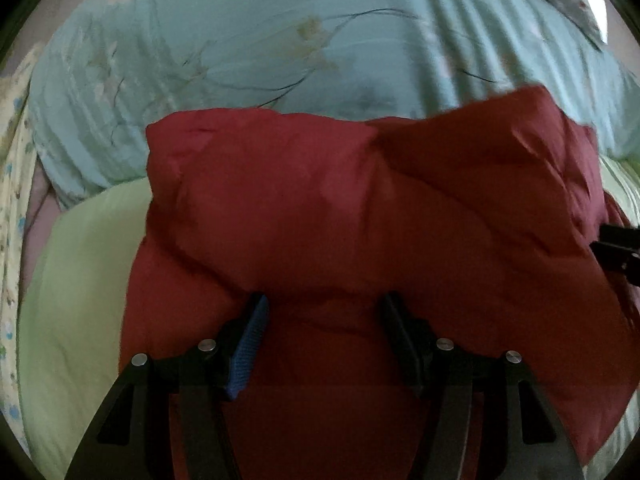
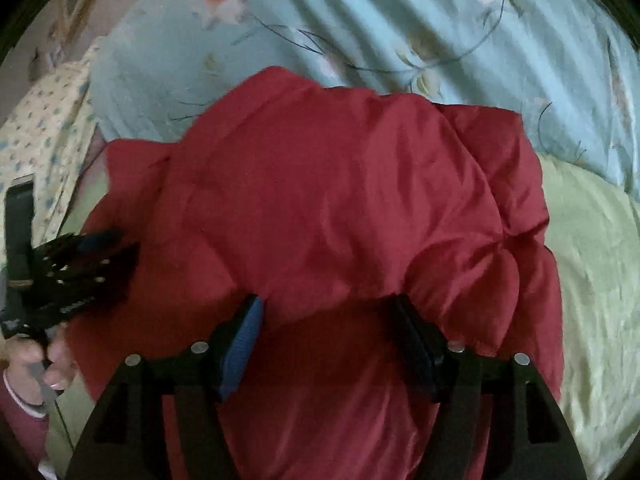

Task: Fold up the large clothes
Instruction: 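Lay the lifted hem over the coat and open both grippers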

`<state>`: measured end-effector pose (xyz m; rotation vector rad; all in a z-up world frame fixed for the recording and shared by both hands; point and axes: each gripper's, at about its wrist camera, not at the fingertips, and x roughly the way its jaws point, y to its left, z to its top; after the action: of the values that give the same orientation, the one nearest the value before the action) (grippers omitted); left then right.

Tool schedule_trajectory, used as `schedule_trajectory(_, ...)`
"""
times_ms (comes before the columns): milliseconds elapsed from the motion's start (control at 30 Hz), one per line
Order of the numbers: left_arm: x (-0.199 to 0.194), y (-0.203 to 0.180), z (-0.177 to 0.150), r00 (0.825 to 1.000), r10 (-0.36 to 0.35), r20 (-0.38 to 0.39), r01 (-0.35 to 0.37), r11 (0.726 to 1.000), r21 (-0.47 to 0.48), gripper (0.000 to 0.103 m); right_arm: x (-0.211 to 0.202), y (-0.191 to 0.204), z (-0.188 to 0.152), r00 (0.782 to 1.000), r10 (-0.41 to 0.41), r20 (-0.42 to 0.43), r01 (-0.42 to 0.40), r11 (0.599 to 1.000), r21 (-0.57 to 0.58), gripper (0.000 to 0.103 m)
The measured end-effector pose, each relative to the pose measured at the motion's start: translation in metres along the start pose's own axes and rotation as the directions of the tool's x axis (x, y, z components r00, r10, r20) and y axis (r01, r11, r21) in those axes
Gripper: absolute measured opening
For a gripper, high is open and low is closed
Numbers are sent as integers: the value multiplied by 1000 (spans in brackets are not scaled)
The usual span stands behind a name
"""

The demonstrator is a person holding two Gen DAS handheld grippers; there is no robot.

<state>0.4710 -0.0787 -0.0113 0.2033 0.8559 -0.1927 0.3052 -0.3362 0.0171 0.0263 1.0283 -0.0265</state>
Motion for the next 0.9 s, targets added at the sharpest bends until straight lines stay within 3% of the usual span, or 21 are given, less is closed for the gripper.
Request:
schedule_trajectory(233, 39, 33, 27, 999, 16, -44, -21, 994, -112, 61, 29, -45, 30, 997, -68, -20, 71, 985, 158, 68)
schedule_trajectory(367, 56, 40, 31, 998, -3, -63, -6, 989, -151, 64, 39, -69, 25, 1000, -20, -2, 20, 964, 265, 68)
schedule_trajectory(567, 67, 48, 32, 996, -25, -85, 11, 986, -164, 66, 43, -75, 15, 1000, -29, 11, 25, 964, 266, 68)
schedule_trajectory(733, 47, 51, 36, 993, -46, -105, 27, 983, -181, 65, 42, -71, 14, 1000, -28, 9, 24, 965, 261, 68)
schedule_trajectory(900, 11, 55, 24, 998, -36, -45, 27, 982, -189, 65, 45, -69, 13, 1000, -25, 15, 20, 966, 256, 68)
